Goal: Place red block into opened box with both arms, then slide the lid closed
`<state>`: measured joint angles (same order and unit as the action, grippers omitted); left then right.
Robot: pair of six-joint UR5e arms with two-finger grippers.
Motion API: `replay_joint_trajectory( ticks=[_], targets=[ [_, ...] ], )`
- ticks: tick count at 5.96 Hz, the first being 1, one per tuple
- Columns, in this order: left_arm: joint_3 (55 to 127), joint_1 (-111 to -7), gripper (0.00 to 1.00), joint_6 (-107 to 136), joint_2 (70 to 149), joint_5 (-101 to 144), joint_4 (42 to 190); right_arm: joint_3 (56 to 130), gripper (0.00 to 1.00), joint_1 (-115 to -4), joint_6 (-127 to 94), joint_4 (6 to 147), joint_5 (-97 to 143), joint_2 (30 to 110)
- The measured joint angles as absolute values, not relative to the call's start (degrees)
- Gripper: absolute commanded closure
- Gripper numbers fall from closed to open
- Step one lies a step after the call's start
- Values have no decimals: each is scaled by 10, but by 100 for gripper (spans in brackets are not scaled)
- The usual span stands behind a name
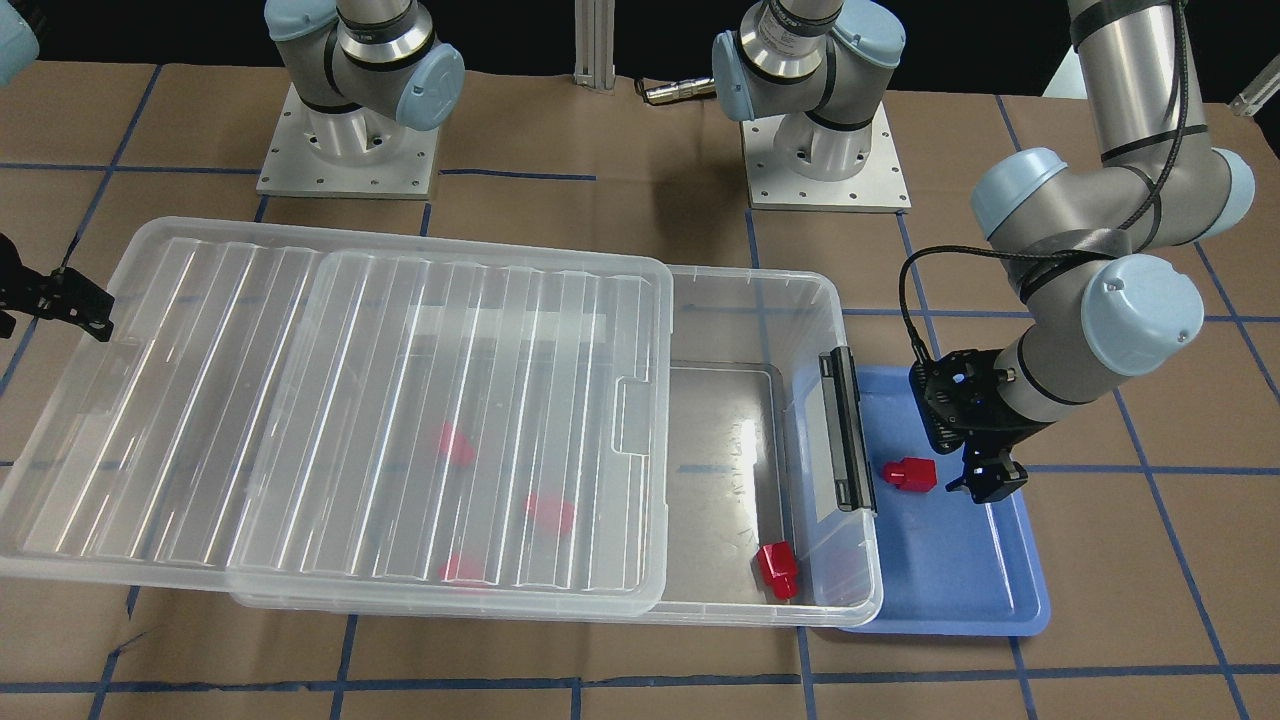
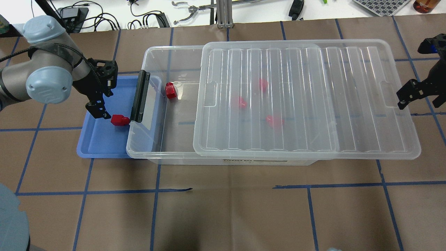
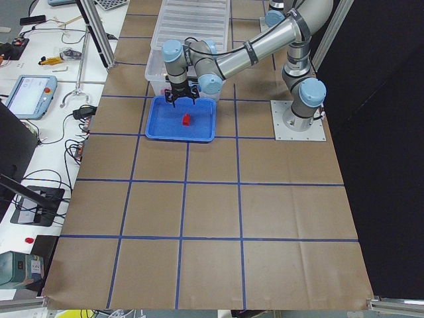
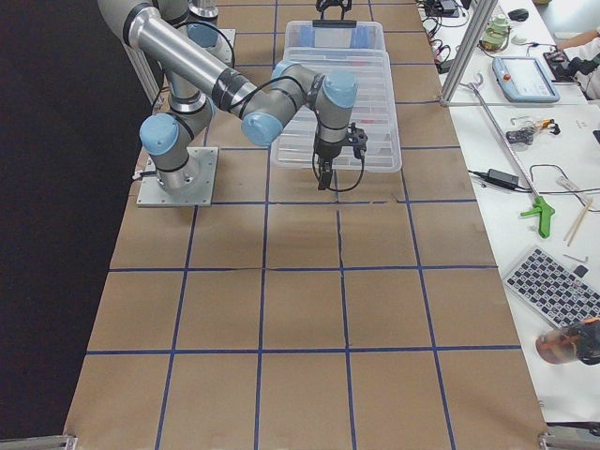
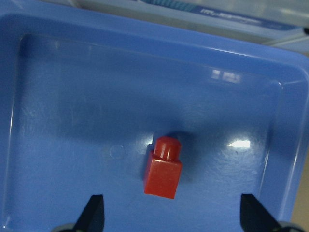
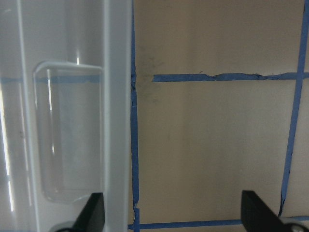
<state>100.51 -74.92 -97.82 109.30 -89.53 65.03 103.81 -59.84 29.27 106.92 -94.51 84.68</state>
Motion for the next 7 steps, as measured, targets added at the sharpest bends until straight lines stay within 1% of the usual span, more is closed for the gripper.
replay_joint_trajectory(
  ticks=[2,5,6,7],
  targets=[
    [1004,-748,2,-986,1127,-895,634,1038,0,-575,303,1071,-946,847],
    [1007,-748,3,-1053,1155,-898,615,1037,0,-552,314,1072,-946,847],
    [1008,-748,9,-1074,1164,-901,609,1037,0,-545,315,1072,-945,848],
    [1008,-748,37,-1085,1173,-917,602,1036,0,-542,314,1072,-945,850]
  ],
)
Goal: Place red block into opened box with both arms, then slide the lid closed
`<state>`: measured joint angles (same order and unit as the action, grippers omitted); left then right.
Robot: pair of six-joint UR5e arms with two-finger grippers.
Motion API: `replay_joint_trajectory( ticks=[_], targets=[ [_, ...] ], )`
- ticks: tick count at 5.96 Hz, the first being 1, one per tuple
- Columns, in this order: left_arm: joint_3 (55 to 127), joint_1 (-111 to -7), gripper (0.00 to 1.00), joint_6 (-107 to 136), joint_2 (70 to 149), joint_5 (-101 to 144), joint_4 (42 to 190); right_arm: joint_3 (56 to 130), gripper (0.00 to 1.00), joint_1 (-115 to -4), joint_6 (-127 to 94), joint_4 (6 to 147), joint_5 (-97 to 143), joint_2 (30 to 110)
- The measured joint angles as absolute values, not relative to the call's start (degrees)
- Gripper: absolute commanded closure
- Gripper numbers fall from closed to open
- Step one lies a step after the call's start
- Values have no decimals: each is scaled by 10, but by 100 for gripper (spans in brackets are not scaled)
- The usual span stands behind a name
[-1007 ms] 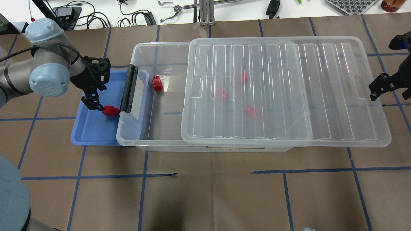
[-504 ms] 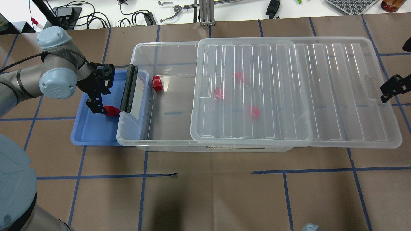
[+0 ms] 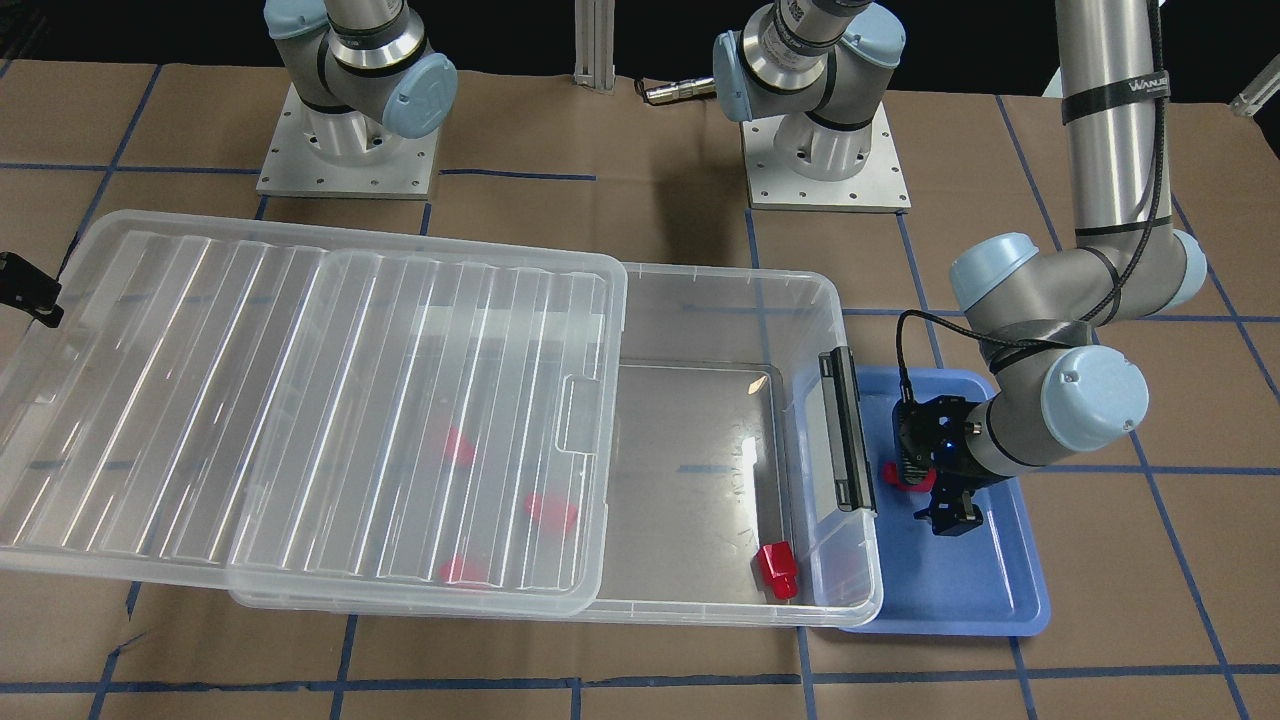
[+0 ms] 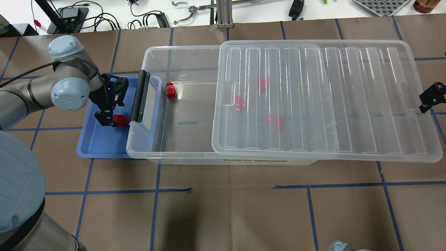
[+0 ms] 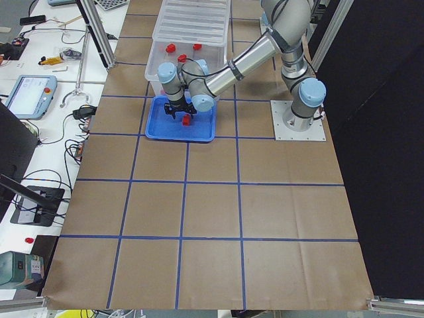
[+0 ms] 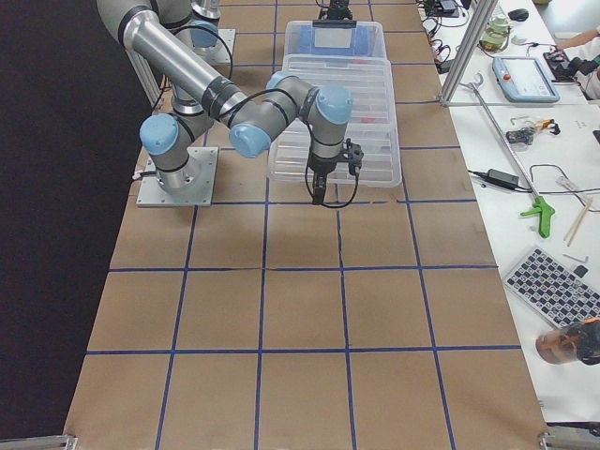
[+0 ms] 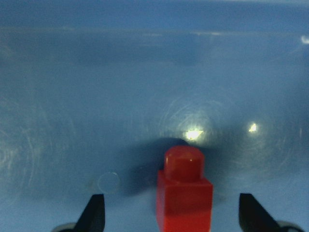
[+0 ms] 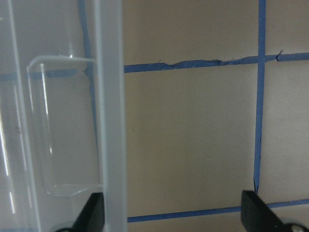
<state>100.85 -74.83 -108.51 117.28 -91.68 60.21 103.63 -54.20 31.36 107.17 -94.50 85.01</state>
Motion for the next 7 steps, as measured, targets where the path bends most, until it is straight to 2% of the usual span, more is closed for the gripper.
replay_joint_trajectory(
  ticks=[1,3,5,7],
  targets=[
    [1009,-749,67,-1089,1180,-935,596,1032,0,-542,311,1070,-944,854],
    [1009,-750,92,-1089,1181,-942,592,993,0,-562,302,1055,-938,860],
    [1006,-750,98,-1089,1174,-938,594,925,0,-633,225,985,-939,863],
    [994,-751,99,-1087,1135,-934,629,875,0,-731,117,923,-937,872]
  ],
)
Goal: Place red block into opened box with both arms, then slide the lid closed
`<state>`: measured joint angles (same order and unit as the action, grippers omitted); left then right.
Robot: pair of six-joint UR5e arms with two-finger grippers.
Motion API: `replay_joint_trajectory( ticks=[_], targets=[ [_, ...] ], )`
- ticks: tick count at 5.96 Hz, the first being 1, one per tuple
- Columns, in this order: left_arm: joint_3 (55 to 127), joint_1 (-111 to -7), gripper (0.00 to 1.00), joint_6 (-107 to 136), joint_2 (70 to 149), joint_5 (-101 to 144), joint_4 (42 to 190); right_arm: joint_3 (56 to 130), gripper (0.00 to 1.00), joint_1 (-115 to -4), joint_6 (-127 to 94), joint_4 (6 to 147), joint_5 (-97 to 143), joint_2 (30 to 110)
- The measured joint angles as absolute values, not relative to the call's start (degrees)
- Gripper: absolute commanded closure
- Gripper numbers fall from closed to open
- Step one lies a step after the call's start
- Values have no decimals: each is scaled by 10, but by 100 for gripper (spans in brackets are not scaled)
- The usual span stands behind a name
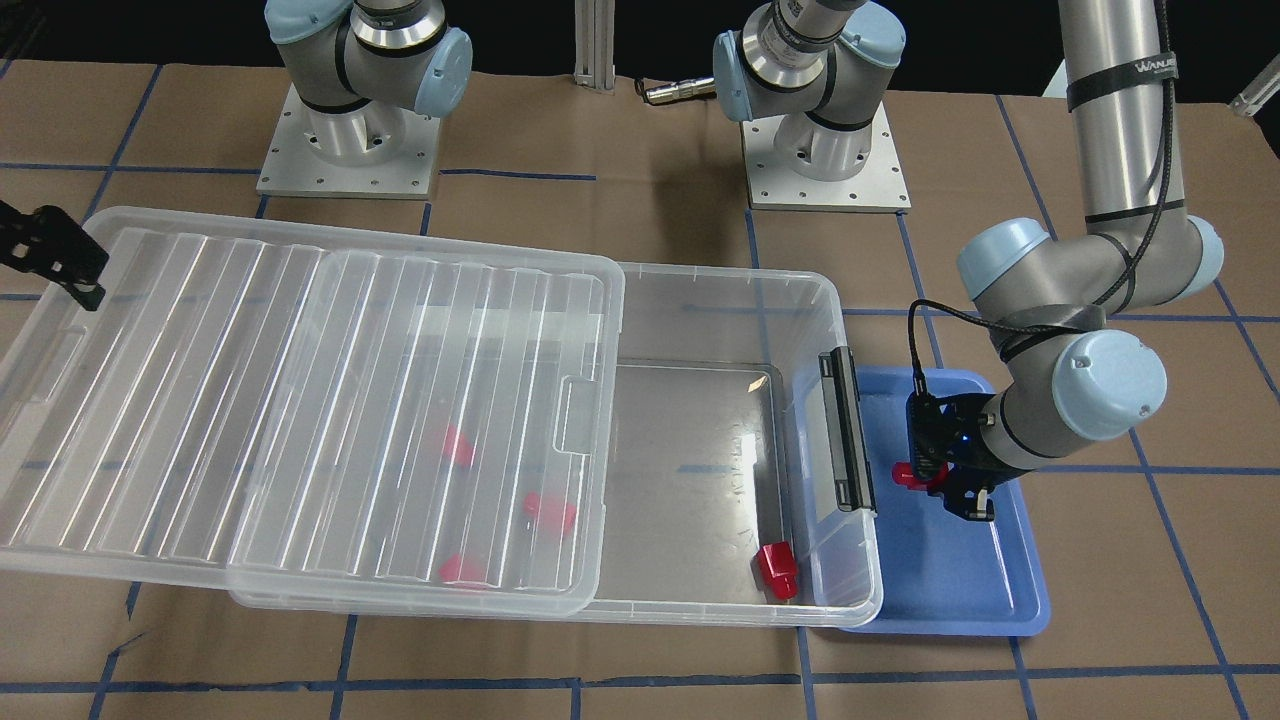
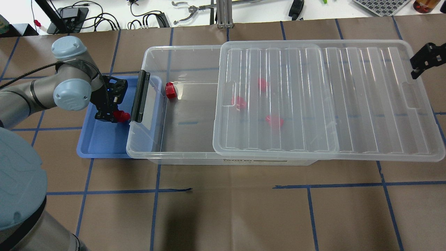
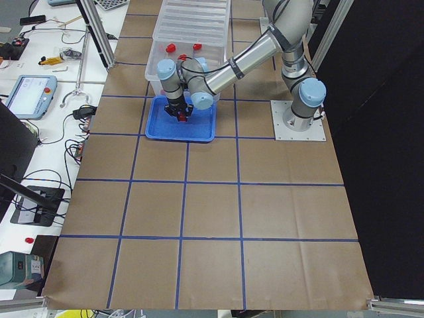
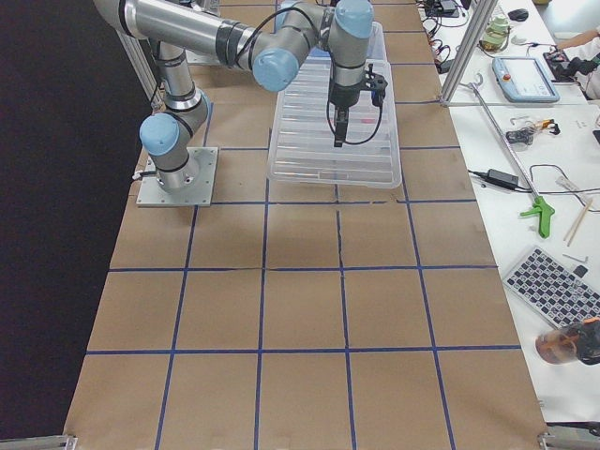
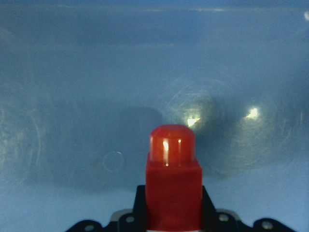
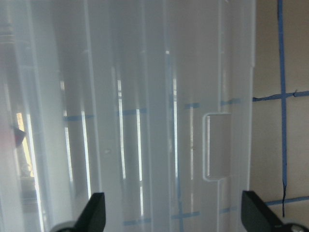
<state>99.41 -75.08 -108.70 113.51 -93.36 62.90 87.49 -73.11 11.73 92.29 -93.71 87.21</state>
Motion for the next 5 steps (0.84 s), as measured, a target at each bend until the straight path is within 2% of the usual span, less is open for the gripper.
replay_joint_trajectory(
  ticks=[3,5],
  targets=[
    [956,-758,100,-1066,1035,-924,762,850,0,-875,-8,884,-924,888],
    [940,-795,100,-990,1003,-887,797,827,0,-896,-22,829,-896,886]
  ],
)
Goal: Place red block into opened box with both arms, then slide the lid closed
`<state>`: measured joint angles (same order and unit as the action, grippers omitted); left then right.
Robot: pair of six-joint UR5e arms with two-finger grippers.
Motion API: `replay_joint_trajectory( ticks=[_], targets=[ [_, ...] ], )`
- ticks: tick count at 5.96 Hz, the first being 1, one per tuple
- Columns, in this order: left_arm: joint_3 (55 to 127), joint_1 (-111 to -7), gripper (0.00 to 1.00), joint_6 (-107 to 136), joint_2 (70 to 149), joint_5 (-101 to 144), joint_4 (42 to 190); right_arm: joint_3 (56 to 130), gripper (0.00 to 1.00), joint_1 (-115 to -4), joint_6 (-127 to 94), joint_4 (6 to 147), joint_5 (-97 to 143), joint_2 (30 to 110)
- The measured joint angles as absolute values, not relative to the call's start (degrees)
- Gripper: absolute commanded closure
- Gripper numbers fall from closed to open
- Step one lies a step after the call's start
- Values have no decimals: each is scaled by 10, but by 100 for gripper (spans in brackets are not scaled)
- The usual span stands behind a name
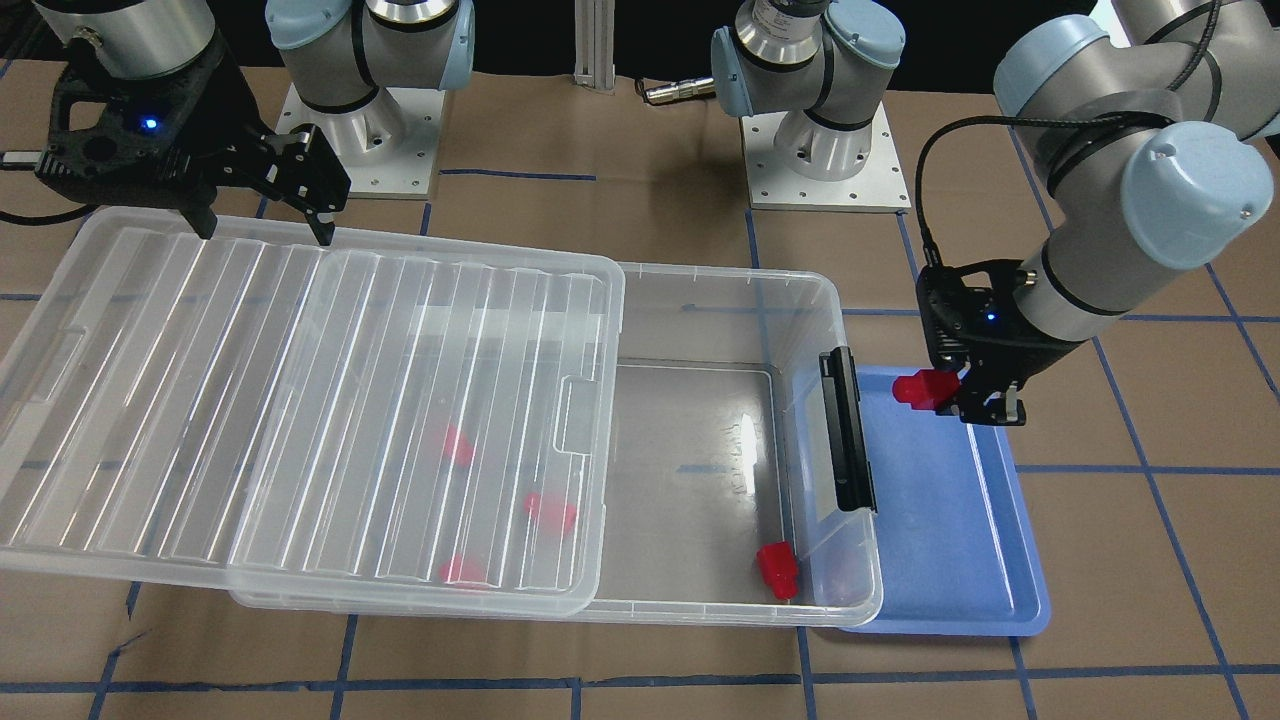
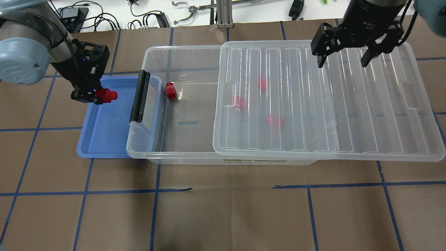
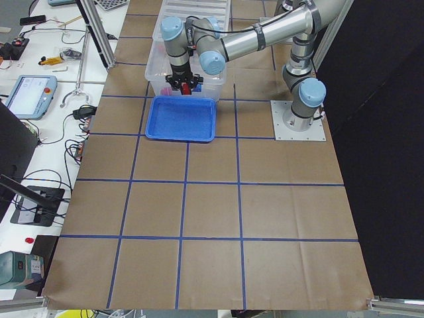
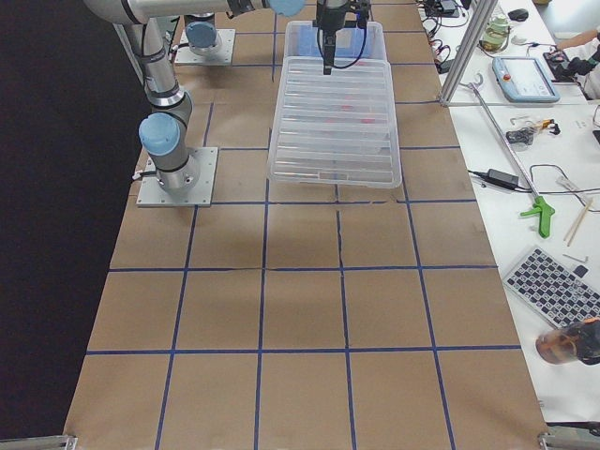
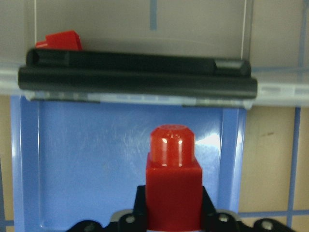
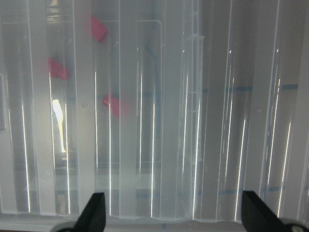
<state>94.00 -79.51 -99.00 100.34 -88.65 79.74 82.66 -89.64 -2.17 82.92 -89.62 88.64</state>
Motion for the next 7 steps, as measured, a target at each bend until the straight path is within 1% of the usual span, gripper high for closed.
replay_joint_trajectory(
  ticks=[2,4,7],
  targets=[
    [931,-875,100,-864,1006,-876,788,822,0,-898,-23,806,-891,884],
    [920,-935,99,-805,1030,-875,780,821,0,-897,-23,804,-891,881],
    [943,-953,98,-798,1102,-878,711,819,0,-896,-23,804,-892,879]
  ],
)
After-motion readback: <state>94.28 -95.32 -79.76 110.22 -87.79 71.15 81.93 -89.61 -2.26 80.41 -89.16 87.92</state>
